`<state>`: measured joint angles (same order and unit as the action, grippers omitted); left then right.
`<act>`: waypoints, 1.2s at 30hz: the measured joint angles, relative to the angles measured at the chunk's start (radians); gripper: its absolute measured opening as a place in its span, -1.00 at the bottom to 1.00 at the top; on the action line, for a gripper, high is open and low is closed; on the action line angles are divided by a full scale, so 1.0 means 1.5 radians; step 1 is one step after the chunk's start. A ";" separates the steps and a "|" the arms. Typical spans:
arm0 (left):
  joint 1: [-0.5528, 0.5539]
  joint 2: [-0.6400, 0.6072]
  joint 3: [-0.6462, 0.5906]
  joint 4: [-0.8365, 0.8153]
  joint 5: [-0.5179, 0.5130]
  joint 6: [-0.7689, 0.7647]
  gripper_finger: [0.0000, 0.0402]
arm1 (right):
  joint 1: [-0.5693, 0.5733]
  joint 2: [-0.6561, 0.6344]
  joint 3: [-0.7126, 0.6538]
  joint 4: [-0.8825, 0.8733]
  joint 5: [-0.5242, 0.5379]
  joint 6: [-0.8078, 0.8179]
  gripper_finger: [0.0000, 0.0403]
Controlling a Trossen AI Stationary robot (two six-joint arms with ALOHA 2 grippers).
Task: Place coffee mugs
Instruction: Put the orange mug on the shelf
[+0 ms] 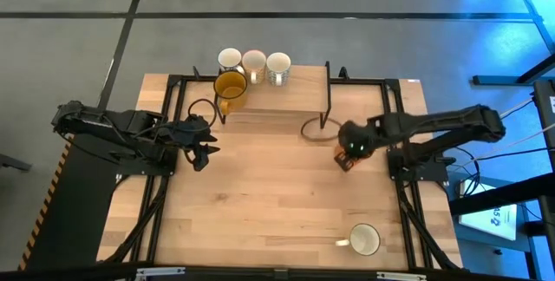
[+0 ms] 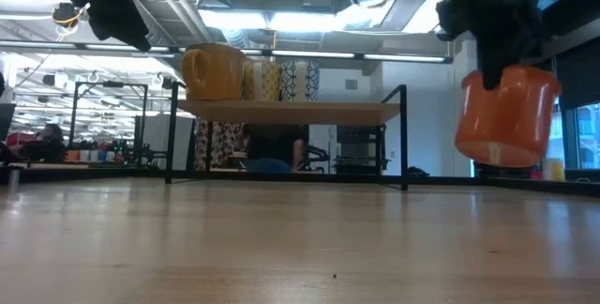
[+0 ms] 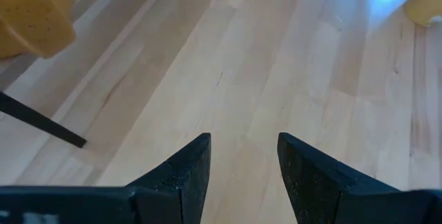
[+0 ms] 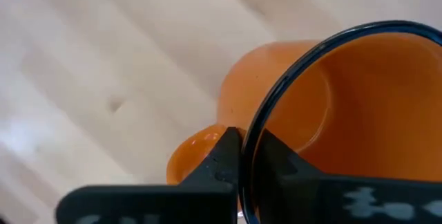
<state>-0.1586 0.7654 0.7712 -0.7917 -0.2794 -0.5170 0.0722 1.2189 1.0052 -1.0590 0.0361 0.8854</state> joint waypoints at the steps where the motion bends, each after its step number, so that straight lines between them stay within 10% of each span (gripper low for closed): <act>1: 0.000 0.000 0.000 0.000 0.000 0.002 -0.19 | 0.025 0.007 0.003 0.020 0.000 0.000 -0.98; 14: 0.000 0.000 0.000 0.000 0.000 0.019 -0.19 | 0.150 0.184 0.023 0.311 0.010 -0.074 -0.99; 25: 0.000 0.000 0.000 0.000 -0.020 0.022 -0.19 | 0.141 0.366 0.184 0.275 0.028 -0.385 -0.99; 36: 0.000 0.000 0.000 -0.001 -0.034 0.022 -0.19 | 0.120 0.435 0.249 0.250 0.036 -0.377 -0.68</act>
<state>-0.1589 0.7654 0.7712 -0.7937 -0.3305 -0.4844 0.2525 1.8716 1.3791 -0.6843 0.0902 0.3197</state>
